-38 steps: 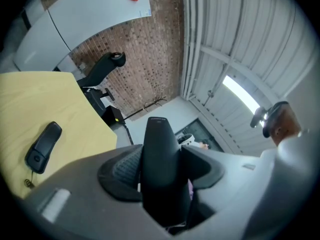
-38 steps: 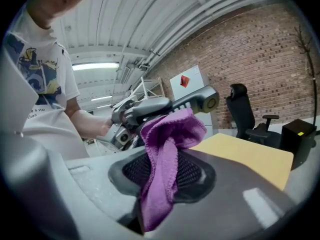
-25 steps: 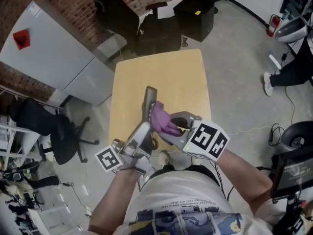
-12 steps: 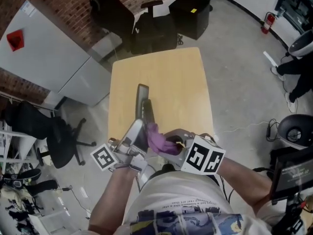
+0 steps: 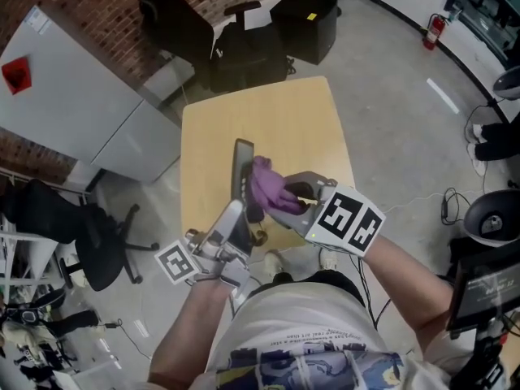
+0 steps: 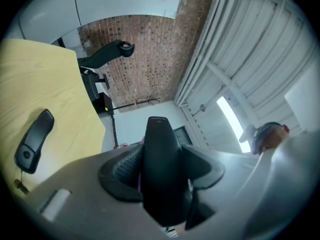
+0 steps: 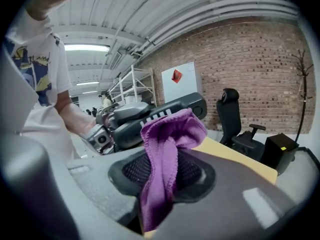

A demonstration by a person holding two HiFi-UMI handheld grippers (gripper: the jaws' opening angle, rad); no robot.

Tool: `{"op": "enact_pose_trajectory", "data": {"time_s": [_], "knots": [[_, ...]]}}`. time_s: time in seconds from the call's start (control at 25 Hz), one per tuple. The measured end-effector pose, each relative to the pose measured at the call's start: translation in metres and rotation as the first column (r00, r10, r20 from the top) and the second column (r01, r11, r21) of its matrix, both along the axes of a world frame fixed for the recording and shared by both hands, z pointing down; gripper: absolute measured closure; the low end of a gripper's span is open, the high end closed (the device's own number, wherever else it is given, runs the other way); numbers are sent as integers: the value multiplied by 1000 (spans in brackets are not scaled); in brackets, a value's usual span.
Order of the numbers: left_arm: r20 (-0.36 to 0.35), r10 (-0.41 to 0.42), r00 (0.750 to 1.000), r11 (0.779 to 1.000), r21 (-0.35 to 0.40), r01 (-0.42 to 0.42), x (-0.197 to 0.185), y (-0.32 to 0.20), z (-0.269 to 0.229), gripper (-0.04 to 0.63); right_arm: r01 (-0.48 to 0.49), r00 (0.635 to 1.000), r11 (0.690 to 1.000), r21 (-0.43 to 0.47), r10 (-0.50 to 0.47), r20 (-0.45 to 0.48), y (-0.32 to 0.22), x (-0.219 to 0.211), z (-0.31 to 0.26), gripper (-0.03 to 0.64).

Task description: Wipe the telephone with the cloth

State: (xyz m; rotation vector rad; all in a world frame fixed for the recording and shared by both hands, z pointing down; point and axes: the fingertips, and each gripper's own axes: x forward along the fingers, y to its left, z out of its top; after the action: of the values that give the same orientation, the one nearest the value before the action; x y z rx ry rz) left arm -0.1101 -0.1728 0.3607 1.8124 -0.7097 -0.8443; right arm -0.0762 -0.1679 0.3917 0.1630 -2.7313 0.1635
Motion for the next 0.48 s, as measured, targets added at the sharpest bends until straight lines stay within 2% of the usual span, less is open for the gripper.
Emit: {"op": "enact_pose_trajectory", "data": {"time_s": [0.12, 0.48], "knots": [[-36, 15, 999, 1000, 5, -15, -4, 0, -2, 344, -24, 1000, 1000, -13, 24, -12, -4, -9, 4, 511], [-74, 26, 997, 1000, 6, -25, -31, -9, 0, 344, 49, 996, 999, -4, -49, -71, 44, -39, 13, 511]]}}
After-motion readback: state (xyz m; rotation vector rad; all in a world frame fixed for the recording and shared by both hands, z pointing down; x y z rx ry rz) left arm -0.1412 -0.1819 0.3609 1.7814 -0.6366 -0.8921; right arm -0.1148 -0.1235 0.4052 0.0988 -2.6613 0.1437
